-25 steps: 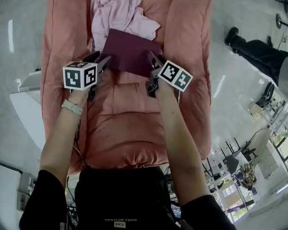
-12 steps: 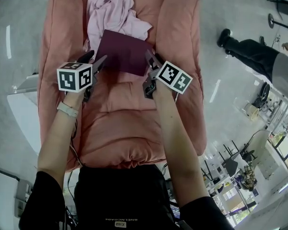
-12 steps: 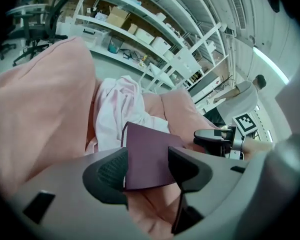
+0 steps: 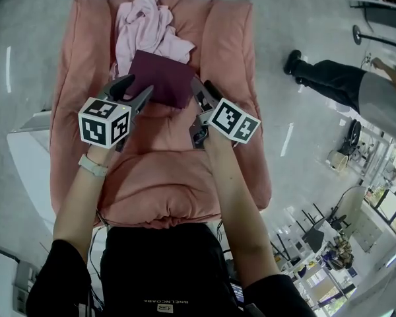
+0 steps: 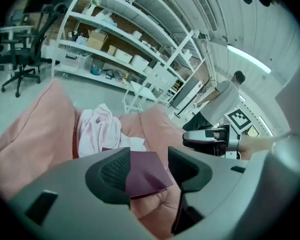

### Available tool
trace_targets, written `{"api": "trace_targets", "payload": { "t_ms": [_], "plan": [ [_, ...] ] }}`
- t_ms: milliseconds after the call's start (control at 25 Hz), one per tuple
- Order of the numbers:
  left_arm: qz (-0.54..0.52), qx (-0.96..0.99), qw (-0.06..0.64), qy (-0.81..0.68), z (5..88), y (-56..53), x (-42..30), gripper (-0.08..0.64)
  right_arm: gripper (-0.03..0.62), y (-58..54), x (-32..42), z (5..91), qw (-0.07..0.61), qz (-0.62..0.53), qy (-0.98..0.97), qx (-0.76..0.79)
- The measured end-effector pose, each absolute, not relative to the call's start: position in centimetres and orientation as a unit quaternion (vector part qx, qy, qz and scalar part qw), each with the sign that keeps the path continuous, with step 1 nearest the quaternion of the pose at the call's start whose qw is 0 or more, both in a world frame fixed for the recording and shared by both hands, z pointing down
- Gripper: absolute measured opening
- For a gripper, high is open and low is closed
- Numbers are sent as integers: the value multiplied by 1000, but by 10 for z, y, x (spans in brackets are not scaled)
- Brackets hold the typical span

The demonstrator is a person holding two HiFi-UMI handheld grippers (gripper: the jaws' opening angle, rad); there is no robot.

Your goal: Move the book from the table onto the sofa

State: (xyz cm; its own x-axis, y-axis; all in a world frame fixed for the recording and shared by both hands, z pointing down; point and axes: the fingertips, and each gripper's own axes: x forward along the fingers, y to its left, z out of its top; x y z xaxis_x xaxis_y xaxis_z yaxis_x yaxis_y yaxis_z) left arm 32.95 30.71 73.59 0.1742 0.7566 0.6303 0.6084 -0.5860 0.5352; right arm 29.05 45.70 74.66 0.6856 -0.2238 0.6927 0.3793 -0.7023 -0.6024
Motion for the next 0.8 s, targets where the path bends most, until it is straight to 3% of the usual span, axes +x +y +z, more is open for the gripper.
{"api": "trace_targets", "payload": {
  "t_ms": [520,800],
  "plan": [
    [366,789,81,488,621,310,285,241,232,428,248,612,349,-320,14,-881],
    [318,802,64,503,562,311,258,192,232,420,225,543,343,-277,36,-897]
  ]
}}
